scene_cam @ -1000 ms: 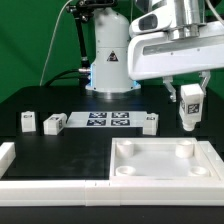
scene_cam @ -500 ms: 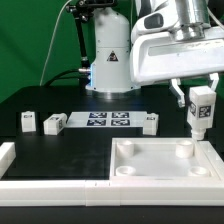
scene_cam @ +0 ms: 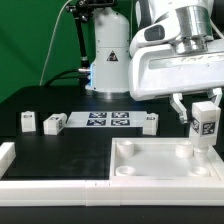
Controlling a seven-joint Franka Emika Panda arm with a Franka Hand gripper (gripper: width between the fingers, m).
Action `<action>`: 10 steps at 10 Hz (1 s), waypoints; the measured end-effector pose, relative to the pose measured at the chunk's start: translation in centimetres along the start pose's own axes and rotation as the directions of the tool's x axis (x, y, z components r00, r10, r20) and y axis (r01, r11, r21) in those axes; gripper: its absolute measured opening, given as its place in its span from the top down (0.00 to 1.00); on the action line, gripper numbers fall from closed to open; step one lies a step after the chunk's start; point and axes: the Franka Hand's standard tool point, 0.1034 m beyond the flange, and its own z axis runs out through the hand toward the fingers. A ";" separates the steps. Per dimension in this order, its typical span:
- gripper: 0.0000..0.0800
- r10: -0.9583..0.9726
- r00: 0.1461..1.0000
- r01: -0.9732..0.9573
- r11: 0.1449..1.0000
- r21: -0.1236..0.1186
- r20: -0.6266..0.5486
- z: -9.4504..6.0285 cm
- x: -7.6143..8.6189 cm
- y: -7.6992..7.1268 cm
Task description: Assemble one leg
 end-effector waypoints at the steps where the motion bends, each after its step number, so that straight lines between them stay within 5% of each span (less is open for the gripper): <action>1: 0.64 0.001 1.000 -0.001 1.000 -0.001 0.000 0.0 0.0 0.1; 6: 0.64 -0.009 1.000 0.009 1.000 -0.011 -0.001 1.3 0.9 1.9; 10: 0.64 -0.013 1.000 0.013 1.000 -0.009 -0.025 2.0 0.8 1.5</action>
Offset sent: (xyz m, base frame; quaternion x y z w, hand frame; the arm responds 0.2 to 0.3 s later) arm 0.0237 -0.0044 -0.0032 -0.0097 0.0052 -0.0171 0.9998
